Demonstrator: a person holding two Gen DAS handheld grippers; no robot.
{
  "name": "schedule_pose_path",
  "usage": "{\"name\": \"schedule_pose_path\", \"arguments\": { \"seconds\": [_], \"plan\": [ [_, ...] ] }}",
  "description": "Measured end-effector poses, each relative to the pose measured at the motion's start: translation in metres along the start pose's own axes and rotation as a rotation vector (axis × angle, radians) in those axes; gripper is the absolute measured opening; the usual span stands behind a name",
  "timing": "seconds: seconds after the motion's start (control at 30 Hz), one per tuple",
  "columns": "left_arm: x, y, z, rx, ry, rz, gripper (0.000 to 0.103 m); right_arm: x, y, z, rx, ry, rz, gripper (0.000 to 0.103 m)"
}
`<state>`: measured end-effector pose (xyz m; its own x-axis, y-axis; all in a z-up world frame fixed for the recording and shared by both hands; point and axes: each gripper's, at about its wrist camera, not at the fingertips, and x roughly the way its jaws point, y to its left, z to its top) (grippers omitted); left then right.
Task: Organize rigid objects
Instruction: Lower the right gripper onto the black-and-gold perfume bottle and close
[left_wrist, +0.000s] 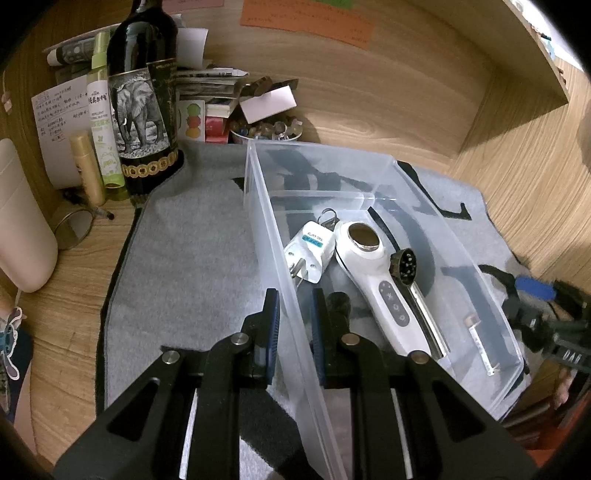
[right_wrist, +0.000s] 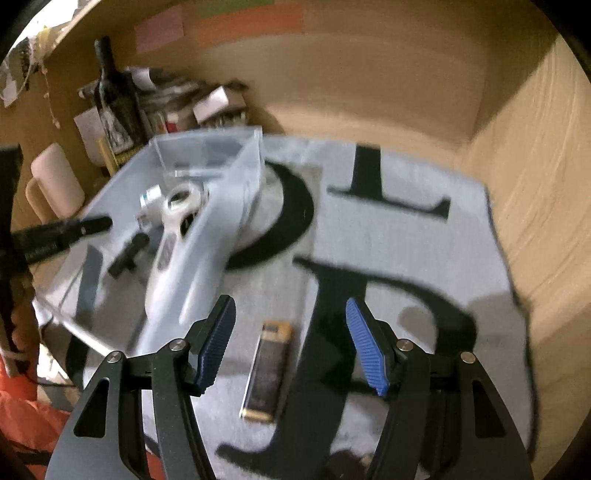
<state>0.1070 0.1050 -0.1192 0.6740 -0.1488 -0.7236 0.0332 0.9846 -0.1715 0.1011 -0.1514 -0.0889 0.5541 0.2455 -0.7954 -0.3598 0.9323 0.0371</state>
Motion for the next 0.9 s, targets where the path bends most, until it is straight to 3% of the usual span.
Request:
{"name": "schedule_pose_path", "arguments": {
  "seconds": [0.1, 0.17, 0.2, 0.23, 0.33, 0.5, 0.9],
  "plan": [
    [0.000, -0.001, -0.001, 0.004, 0.004, 0.006, 0.016, 0.014, 0.003, -0.015, -0.004, 0.054, 0.010, 0.059],
    [0.000, -0.002, -0.002, 0.005, 0.006, 0.008, 0.016, 0.024, 0.005, -0.025, -0.006, 0.092, 0.035, 0.045],
    [0.000, -0.002, -0.002, 0.005, 0.007, 0.009, 0.016, 0.030, 0.006, -0.029, -0.003, 0.110, 0.040, 0.045],
    [0.000, -0.003, -0.002, 0.005, 0.007, 0.010, 0.016, 0.029, 0.006, -0.032, -0.006, 0.086, 0.032, 0.042],
    [-0.001, -0.003, -0.003, 0.002, 0.008, 0.010, 0.016, 0.027, 0.002, -0.031, 0.012, 0.071, 0.031, 0.022],
    [-0.001, -0.003, -0.003, 0.002, 0.008, 0.010, 0.016, 0.021, -0.002, -0.026, 0.033, 0.037, 0.012, 0.022],
    [0.000, -0.004, -0.002, -0.002, 0.009, 0.006, 0.016, -0.012, 0.012, 0.028, -0.012, -0.154, 0.019, 0.022]
  ]
}}
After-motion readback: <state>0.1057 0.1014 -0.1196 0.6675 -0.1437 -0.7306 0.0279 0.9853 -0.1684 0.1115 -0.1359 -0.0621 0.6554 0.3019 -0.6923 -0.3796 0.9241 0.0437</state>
